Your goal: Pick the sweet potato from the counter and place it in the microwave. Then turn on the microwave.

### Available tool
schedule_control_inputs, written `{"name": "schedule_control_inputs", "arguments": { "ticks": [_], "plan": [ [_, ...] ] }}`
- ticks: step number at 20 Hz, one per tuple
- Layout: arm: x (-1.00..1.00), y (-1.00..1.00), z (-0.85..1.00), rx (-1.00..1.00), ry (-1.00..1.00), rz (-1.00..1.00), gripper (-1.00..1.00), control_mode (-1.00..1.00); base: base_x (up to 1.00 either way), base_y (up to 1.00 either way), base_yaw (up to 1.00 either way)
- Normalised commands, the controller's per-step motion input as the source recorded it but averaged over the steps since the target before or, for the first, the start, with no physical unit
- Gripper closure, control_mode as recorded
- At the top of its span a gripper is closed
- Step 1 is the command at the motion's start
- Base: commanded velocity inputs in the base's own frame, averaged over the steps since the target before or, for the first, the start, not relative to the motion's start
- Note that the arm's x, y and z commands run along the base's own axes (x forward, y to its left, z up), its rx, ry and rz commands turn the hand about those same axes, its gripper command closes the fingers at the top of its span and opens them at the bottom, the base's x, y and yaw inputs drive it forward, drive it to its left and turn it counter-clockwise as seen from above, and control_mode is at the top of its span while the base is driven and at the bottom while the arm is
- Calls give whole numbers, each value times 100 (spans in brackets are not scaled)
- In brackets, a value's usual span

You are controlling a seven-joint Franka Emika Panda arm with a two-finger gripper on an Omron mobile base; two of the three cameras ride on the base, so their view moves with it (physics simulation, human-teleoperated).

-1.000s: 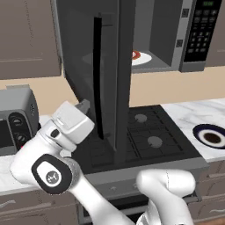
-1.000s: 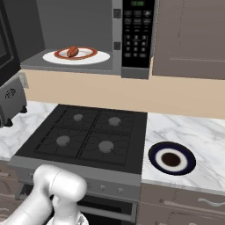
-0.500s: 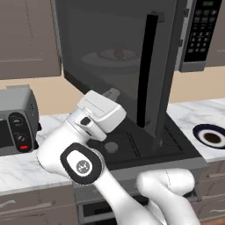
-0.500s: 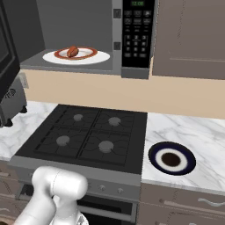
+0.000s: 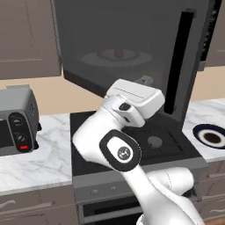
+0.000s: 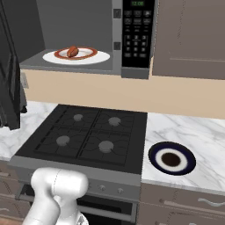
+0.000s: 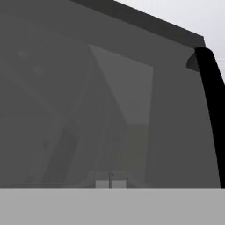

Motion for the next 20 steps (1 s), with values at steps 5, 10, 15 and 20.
{"name": "schedule_control_inputs", "arguments": {
  "ticks": [5,10,15,20],
  "plan": [
    [0,-71,22,5,0,12,100,-100,0,0,0],
    [0,-67,12,7,0,21,100,-100,0,0,0],
    [5,-56,4,5,0,31,100,-100,0,0,0],
    [14,-48,3,4,1,29,100,-100,0,0,0]
  ]
}}
